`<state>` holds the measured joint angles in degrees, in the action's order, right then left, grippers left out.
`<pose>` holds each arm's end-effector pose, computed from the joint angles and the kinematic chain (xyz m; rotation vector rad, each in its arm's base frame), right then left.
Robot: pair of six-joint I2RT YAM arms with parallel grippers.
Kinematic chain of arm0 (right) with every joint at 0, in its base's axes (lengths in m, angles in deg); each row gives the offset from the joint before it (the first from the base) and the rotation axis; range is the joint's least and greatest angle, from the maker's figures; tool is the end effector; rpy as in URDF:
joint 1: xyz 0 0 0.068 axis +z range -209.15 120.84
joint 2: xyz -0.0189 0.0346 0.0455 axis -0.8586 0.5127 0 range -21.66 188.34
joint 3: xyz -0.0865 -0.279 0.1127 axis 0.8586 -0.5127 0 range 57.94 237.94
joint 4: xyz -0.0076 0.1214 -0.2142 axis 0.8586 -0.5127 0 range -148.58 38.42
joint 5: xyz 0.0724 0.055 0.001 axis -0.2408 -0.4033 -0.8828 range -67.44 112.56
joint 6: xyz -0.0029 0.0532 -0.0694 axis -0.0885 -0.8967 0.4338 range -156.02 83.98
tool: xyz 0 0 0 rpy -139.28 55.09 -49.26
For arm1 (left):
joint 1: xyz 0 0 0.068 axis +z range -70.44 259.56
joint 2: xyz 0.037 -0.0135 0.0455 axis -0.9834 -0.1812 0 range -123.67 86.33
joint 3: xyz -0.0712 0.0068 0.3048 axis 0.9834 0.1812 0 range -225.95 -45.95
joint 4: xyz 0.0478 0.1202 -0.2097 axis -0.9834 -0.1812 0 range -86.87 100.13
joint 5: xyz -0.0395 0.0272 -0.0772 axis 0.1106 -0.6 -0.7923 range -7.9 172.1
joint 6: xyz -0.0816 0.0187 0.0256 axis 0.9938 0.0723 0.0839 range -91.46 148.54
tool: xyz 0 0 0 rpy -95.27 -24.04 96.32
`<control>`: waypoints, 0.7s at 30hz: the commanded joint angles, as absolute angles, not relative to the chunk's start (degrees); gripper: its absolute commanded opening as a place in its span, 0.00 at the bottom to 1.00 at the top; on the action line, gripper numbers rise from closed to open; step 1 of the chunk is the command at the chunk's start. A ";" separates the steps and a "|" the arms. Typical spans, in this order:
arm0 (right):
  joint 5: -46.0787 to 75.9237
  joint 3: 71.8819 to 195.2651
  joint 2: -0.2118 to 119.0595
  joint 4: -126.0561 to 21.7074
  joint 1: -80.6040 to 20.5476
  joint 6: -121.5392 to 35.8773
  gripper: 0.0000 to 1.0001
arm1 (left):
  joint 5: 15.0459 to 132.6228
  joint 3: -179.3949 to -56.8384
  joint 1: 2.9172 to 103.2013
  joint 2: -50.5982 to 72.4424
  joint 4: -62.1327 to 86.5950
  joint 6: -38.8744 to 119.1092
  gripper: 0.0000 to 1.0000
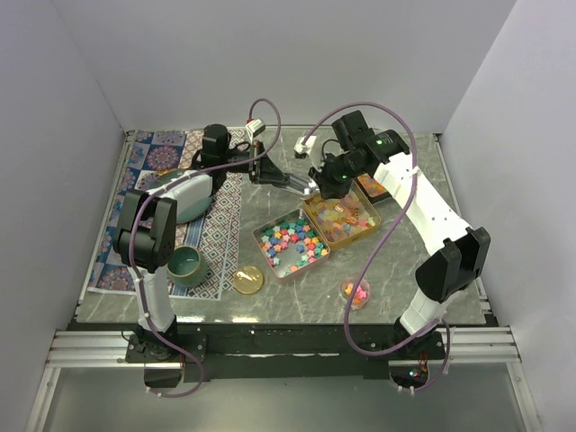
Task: Pack the candies
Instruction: Adjust the spatula.
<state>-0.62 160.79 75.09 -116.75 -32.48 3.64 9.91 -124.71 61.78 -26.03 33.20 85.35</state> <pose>0.3005 0.1852 0.3762 -1.5039 2.0390 0.4363 0.4117 -0.2096 0.3014 0.4265 2.0596 -1.9494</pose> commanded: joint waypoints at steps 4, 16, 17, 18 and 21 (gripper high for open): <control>-0.91 163.30 73.79 -116.43 -32.08 6.25 0.00 | 11.15 -127.06 61.97 -24.86 26.85 79.71 0.38; 31.91 153.14 70.72 -134.11 -27.44 35.43 0.00 | 36.39 -134.82 76.12 -13.70 -5.87 56.22 0.70; 33.88 152.43 70.98 -134.20 -25.69 36.40 0.00 | 36.04 -132.19 76.65 -11.52 -5.26 56.48 0.70; 35.64 152.25 71.50 -134.20 -24.80 36.58 0.00 | 35.34 -130.86 77.18 -10.36 -4.64 57.10 0.69; 40.92 152.16 73.70 -134.20 -21.02 37.37 0.00 | 35.60 -127.34 78.50 -6.32 -4.55 56.84 0.69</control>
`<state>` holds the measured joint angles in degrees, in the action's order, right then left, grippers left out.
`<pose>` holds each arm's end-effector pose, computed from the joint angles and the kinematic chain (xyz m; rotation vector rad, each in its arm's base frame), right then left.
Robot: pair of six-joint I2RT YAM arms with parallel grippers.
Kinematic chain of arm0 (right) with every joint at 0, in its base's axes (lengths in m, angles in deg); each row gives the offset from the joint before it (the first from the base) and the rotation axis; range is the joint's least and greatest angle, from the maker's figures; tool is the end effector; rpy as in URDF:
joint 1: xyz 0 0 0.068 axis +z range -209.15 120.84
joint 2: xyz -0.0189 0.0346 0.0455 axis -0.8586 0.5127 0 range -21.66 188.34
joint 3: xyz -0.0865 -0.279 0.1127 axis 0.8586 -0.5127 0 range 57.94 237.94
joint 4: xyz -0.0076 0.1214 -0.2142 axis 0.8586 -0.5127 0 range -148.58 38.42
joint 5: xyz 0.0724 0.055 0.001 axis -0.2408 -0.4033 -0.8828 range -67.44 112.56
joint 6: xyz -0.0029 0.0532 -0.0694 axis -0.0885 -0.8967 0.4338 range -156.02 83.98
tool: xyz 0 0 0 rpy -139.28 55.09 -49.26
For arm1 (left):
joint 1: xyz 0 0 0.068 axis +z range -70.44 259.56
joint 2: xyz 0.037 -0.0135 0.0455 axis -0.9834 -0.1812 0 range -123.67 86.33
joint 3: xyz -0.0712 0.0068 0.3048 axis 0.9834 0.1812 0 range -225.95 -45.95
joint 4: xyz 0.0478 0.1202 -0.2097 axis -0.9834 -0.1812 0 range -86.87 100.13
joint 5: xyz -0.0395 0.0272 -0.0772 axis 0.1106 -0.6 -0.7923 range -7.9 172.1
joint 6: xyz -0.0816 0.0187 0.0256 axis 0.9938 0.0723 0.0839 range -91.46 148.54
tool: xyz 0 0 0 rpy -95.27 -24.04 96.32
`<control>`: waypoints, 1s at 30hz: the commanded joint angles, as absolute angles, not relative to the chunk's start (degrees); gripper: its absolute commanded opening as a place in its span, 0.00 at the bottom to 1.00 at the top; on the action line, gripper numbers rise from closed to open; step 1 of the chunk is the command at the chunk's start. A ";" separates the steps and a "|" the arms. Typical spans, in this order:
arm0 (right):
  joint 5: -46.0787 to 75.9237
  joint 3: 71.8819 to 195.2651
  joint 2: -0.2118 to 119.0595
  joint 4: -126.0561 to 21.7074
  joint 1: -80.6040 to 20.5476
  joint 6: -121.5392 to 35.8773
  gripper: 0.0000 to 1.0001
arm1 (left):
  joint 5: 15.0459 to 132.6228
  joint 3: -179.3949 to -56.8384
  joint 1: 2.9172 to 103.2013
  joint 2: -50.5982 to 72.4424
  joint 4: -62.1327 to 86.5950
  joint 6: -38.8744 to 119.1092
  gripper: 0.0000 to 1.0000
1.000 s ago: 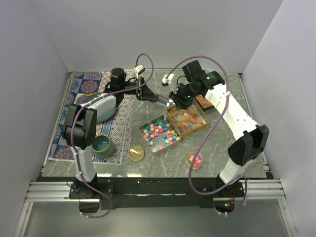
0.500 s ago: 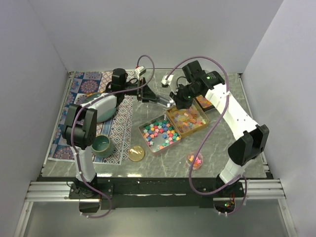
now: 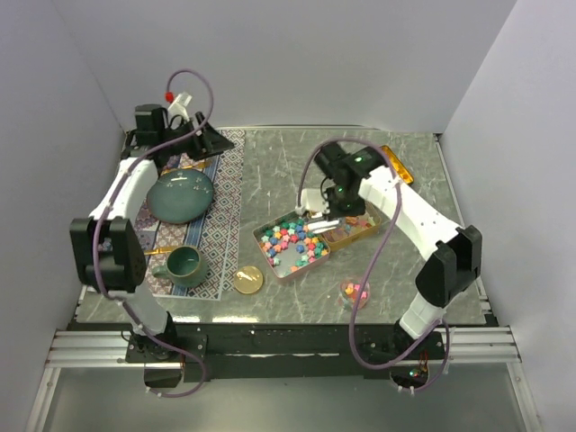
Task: Pack the candies
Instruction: Adjust the spatula, then scoop the fake candies from the storage box.
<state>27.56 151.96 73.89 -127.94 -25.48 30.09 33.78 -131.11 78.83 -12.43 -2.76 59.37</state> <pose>0.2630 0.1671 0.3235 -2.2515 1.9145 -0.2115 0.4146 -0.0632 0.3639 0.0167 2.0680 -1.1957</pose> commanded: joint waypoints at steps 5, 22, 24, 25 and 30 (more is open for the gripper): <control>48.21 155.06 80.03 -134.37 -17.59 35.79 0.00 | 35.78 -119.36 81.14 2.19 -1.22 57.63 0.69; 66.76 158.22 94.00 -134.28 -11.17 32.80 0.00 | 35.25 -103.61 86.58 20.32 5.55 62.02 0.70; 69.14 158.23 95.14 -134.28 -9.77 32.10 0.00 | 35.34 -102.64 86.85 22.60 5.91 62.37 0.70; 70.36 158.22 95.67 -134.28 -9.33 31.32 0.00 | 35.51 -101.59 87.20 23.30 6.26 62.72 0.70; 75.47 158.22 97.96 -134.37 -6.87 30.17 0.00 | 35.07 -98.25 88.00 27.70 8.90 64.57 0.70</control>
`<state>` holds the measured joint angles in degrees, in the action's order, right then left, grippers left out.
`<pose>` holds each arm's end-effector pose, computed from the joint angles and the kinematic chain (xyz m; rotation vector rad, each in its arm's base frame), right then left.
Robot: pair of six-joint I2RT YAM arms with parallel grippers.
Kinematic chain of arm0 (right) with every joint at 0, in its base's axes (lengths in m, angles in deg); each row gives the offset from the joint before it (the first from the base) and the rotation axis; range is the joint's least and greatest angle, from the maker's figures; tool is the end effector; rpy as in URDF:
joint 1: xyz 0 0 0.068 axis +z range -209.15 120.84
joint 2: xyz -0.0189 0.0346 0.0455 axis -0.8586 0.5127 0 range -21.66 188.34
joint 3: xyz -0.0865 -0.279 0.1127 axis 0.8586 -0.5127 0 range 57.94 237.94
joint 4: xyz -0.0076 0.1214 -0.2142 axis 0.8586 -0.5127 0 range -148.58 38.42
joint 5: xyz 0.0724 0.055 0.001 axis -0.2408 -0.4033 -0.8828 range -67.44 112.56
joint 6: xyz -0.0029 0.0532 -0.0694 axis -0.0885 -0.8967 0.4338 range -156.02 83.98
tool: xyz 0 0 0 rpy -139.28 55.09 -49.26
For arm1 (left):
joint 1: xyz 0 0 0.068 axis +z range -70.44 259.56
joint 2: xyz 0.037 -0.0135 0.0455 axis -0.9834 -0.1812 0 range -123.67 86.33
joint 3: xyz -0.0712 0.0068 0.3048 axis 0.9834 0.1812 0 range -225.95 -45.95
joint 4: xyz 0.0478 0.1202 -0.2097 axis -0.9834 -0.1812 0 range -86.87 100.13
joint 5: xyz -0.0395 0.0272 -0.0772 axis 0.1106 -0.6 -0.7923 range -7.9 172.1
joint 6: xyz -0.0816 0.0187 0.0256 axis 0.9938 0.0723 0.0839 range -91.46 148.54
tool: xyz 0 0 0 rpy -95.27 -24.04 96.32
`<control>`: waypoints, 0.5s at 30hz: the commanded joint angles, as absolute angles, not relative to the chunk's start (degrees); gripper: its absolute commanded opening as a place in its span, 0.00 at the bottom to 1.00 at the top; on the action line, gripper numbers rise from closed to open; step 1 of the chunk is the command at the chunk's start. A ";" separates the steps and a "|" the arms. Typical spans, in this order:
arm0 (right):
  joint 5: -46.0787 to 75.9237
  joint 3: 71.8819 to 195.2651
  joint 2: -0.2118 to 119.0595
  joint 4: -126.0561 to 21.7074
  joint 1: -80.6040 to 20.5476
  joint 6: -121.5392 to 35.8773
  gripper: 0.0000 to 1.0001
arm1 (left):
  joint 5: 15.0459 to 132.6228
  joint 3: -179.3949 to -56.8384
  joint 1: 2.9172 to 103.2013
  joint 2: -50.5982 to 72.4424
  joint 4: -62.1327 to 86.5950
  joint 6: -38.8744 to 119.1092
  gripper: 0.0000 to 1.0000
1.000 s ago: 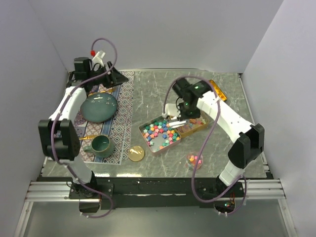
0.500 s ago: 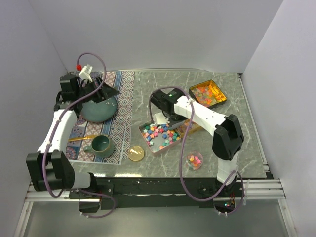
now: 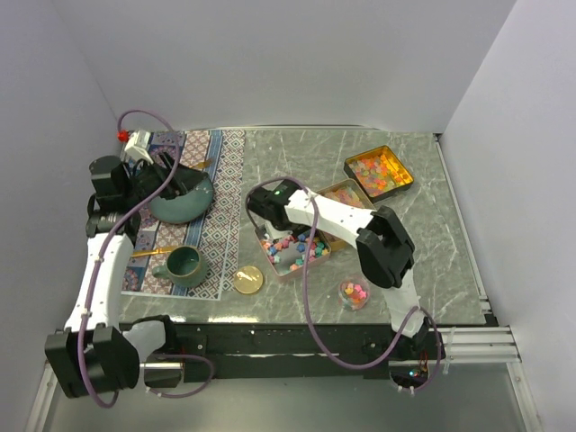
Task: Pack the candies
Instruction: Scoop the fake candies from the storage box.
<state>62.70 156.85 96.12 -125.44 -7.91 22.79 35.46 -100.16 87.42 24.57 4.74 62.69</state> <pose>0.2843 0.2743 0.2334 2.3649 -1.6238 1.0413 0.2397 -0.0238 0.3835 -0.0665 1.8462 -1.0500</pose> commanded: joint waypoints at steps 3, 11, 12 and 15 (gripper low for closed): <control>75.21 158.84 98.92 -134.28 -5.90 30.25 0.00 | 34.81 -97.54 88.08 28.85 8.98 65.01 0.70; 69.85 162.80 101.39 -134.28 -1.33 29.37 0.00 | 35.07 -98.51 86.59 29.02 8.02 63.78 0.70; 69.15 162.44 100.95 -134.28 -0.80 29.29 0.00 | 34.90 -98.42 86.50 29.02 8.19 63.96 0.70; 67.92 160.69 100.16 -134.28 0.35 28.67 0.00 | 35.25 -97.89 86.50 28.85 9.25 64.40 0.70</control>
<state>67.91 161.42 101.06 -126.45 -1.92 21.19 35.44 -97.67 86.80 28.00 6.29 64.18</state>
